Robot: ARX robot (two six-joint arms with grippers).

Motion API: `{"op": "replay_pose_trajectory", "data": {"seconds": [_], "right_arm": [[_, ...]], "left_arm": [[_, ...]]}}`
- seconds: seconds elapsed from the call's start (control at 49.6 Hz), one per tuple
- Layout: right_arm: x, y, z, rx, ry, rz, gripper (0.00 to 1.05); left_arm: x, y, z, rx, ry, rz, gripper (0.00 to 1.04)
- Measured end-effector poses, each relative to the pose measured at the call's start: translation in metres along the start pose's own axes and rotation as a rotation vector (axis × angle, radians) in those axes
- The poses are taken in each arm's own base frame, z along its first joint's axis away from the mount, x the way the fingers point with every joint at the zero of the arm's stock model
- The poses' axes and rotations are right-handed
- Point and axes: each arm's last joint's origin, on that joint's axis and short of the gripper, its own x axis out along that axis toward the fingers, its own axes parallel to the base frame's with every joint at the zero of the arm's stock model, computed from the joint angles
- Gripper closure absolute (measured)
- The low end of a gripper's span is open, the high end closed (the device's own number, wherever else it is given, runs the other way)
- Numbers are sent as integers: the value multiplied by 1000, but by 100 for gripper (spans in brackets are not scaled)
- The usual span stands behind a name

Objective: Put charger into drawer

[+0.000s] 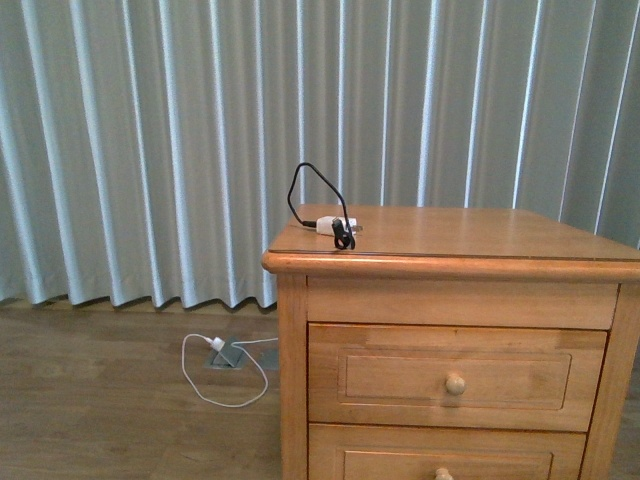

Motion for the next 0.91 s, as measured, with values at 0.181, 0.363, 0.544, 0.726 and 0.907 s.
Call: {"op": "replay_pose_trajectory", "data": {"seconds": [0.181, 0.363, 0.544, 0.726, 0.907], "right_arm": [[0, 0, 0, 0, 0, 0, 9], [0, 0, 0, 0, 0, 0, 9], [0, 0, 0, 0, 0, 0, 9], [0, 0, 0, 0, 0, 0, 9], [10, 5, 0, 73, 221, 161, 9]], "left_arm": [[0, 0, 0, 0, 0, 0, 6], [0, 0, 0, 0, 0, 0, 6], [0, 0, 0, 0, 0, 0, 6], [0, 0, 0, 0, 0, 0, 6], [0, 0, 0, 0, 0, 0, 6]]}}
